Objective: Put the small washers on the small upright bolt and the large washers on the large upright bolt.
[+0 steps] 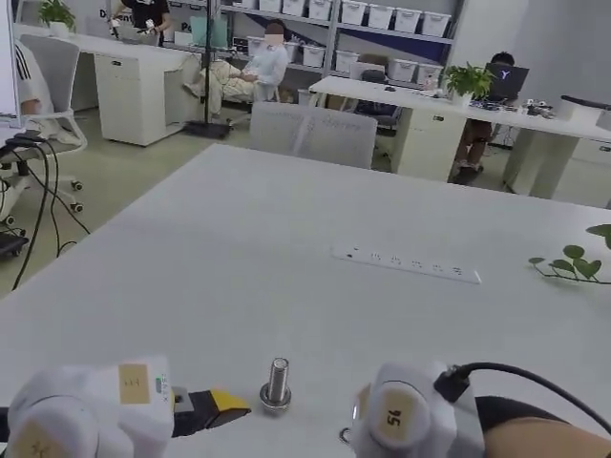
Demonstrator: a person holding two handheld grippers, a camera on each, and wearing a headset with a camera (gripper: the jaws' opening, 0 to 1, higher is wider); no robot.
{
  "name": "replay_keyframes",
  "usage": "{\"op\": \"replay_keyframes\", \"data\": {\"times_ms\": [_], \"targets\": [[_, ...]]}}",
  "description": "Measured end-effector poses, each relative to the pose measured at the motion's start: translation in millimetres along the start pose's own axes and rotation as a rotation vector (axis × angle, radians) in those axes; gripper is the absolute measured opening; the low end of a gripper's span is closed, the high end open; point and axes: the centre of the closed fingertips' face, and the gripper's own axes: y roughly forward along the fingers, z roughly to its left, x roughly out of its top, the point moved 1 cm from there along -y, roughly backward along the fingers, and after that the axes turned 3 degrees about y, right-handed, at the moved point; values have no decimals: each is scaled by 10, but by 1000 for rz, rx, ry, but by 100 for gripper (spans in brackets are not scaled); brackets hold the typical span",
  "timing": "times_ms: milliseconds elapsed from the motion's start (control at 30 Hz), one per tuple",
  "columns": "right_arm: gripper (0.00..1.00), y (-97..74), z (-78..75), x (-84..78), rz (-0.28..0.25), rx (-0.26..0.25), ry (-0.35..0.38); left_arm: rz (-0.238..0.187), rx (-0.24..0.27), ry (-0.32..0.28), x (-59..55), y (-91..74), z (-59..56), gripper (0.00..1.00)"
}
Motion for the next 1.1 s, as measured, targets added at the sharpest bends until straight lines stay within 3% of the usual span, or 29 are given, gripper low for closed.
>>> {"op": "replay_keyframes", "data": {"times_ms": [1100], "targets": [[13, -12, -5, 4, 9, -12, 4, 13, -22, -6, -24, 17, -38, 64]]}}
